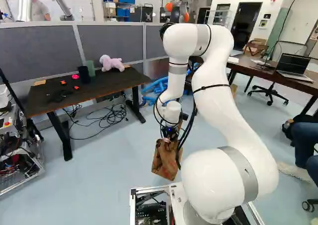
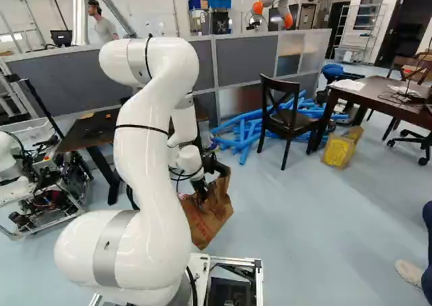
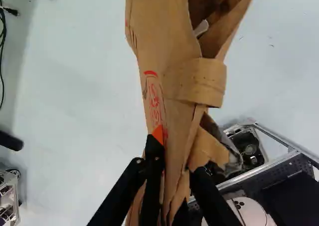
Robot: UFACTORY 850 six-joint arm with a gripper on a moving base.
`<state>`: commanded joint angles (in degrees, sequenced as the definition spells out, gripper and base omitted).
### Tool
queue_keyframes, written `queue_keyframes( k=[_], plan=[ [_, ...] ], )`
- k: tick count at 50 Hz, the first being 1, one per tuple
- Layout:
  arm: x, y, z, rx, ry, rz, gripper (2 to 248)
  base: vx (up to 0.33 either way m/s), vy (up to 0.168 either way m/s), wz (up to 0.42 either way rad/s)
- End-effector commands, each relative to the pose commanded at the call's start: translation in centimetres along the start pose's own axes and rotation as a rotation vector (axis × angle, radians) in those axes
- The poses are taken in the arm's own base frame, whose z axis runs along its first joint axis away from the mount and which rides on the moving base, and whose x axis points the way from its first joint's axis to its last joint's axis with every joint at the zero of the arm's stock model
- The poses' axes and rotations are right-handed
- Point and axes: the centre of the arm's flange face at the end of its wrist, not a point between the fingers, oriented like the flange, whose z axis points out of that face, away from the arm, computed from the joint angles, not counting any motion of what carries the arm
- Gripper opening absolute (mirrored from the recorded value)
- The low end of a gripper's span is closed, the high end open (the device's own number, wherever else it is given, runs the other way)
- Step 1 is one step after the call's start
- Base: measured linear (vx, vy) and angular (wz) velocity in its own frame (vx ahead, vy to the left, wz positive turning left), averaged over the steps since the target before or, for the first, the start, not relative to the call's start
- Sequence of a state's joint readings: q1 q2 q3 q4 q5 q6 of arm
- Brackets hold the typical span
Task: Pick up the bag on the ground and place it on the table
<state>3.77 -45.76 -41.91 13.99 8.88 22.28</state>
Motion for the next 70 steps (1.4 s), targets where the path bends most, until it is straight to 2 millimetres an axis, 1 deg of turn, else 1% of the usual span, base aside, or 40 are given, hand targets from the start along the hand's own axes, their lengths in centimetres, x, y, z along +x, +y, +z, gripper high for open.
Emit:
queue_keyframes(
  k=[20,30,49,70],
  plan=[
    [-2.4,1.3,-3.2,0.003,0.002,-0.014,21,0.0,0.0,0.0],
    [-3.3,1.9,-4.8,0.009,0.01,-0.015,21,0.0,0.0,0.0],
    [-3.9,2.5,-7.6,0.033,0.041,-0.013,21,0.0,0.0,0.0],
    [-3.6,3.7,-10.5,0.039,0.023,0.022,21,0.0,0.0,0.0]
  ],
)
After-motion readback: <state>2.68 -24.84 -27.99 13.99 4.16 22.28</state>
